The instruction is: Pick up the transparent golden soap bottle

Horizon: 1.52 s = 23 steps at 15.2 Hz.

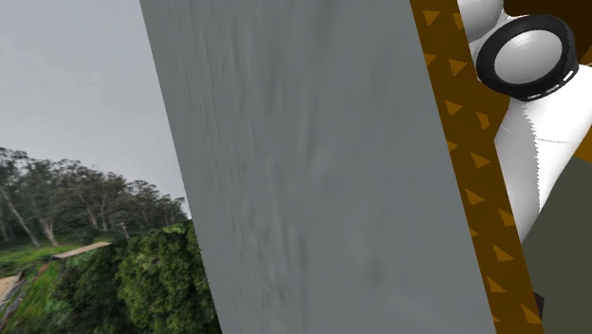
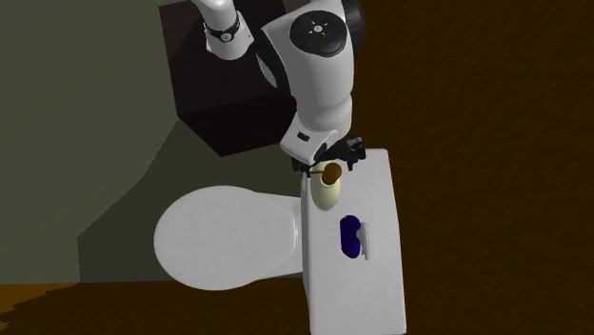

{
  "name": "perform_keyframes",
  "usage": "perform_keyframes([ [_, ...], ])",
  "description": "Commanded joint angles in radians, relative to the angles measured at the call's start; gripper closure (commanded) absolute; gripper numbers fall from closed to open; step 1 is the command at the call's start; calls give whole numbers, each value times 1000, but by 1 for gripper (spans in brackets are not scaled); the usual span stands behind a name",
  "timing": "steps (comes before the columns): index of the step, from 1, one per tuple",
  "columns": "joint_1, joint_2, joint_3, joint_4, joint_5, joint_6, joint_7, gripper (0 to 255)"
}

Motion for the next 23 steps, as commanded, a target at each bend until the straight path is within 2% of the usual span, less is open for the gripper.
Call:
perform_keyframes([
  [1,0,9,-1,-16,-4,26,2,0],
  [6,1,21,-2,-37,-11,58,7,0],
  [7,0,21,-3,-36,-10,58,7,255],
  [16,1,21,-2,-37,-11,58,7,255],
  [23,-1,-8,0,23,5,-29,-5,255],
])
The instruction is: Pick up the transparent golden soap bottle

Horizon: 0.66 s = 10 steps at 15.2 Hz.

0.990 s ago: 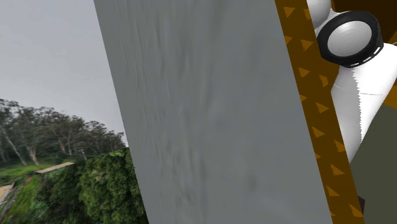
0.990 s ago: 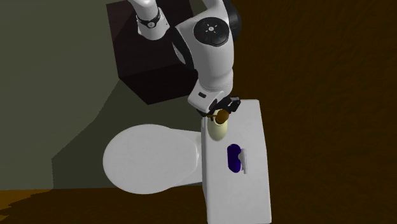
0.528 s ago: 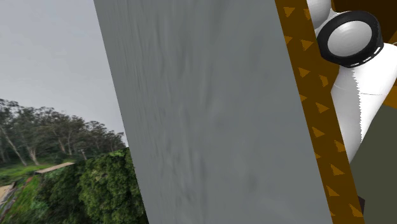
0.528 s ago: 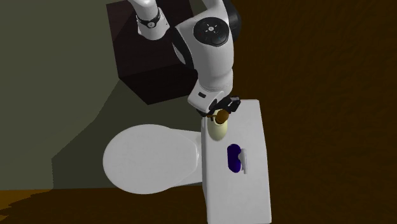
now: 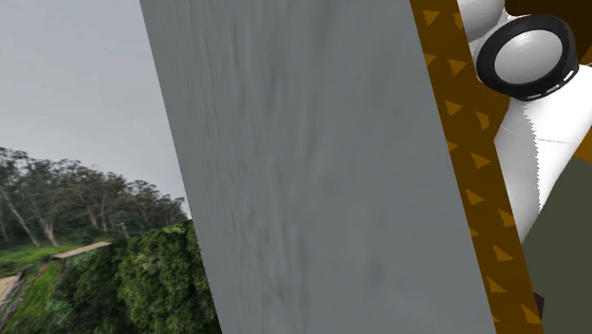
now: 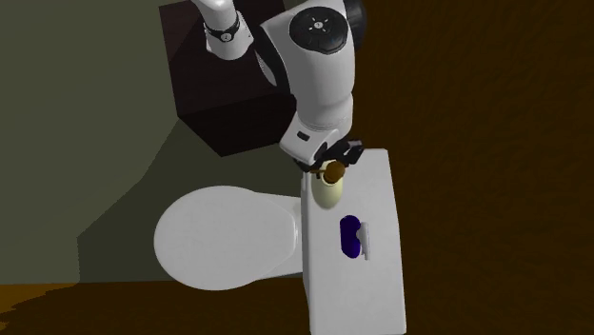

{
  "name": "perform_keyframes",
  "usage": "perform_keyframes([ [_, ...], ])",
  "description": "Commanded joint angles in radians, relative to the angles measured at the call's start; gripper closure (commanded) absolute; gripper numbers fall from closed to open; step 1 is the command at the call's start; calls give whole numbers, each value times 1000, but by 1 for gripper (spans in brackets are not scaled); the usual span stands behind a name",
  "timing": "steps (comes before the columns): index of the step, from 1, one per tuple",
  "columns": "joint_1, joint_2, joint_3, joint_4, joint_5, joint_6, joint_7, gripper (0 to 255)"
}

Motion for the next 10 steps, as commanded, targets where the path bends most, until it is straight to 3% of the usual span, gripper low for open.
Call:
perform_keyframes([
  [1,0,-10,1,14,4,-23,-3,255],
  [10,-1,-27,2,89,14,-115,-11,255],
])
